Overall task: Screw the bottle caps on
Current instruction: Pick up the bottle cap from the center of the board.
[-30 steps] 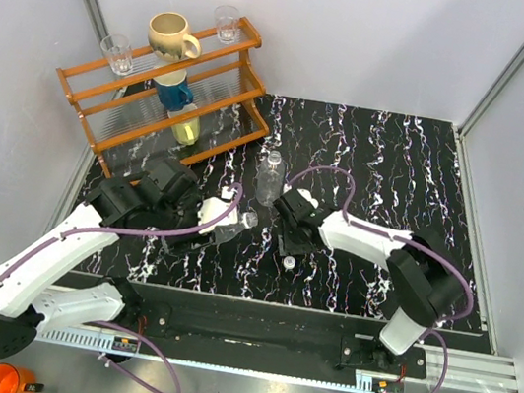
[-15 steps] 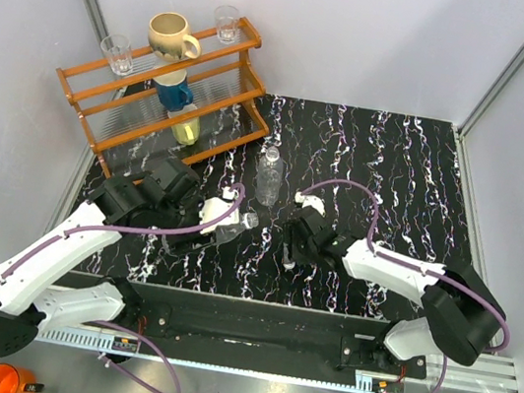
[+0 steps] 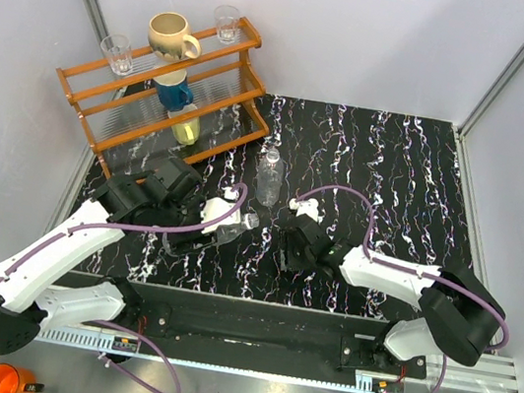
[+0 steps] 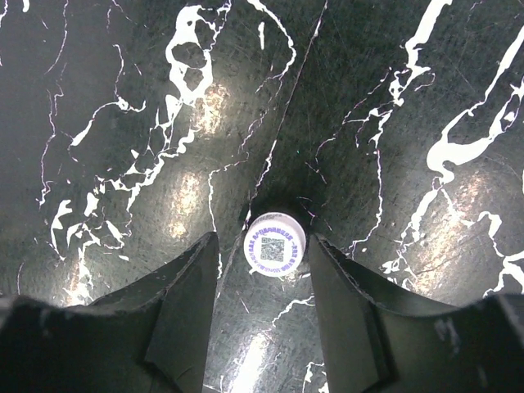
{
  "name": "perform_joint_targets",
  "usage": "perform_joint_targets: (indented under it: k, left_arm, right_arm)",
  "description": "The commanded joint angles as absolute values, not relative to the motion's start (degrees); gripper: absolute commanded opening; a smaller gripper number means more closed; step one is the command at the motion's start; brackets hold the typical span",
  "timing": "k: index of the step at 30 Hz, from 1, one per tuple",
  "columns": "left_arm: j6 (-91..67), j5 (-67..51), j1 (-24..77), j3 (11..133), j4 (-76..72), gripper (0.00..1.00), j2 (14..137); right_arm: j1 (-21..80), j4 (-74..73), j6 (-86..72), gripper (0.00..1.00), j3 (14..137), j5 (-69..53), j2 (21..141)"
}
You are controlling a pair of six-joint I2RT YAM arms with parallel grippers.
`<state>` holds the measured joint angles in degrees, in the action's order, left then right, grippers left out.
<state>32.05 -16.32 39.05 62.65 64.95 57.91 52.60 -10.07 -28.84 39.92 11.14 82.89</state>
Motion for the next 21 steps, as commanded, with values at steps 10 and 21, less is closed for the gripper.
perform_joint_targets:
  k: [10, 21]
  left_arm:
    - [32.34, -16.26, 38.85, 64.69, 64.34, 0.12, 58.01]
    - [32.52, -15.91, 38.85, 64.16, 64.51, 0.12, 57.48]
  right_arm:
    - [53.96, -8.96, -28.92, 0.5, 40.25, 13.89, 85.07]
    - [54.67, -10.9, -28.39, 0.4, 40.96, 14.94, 84.99]
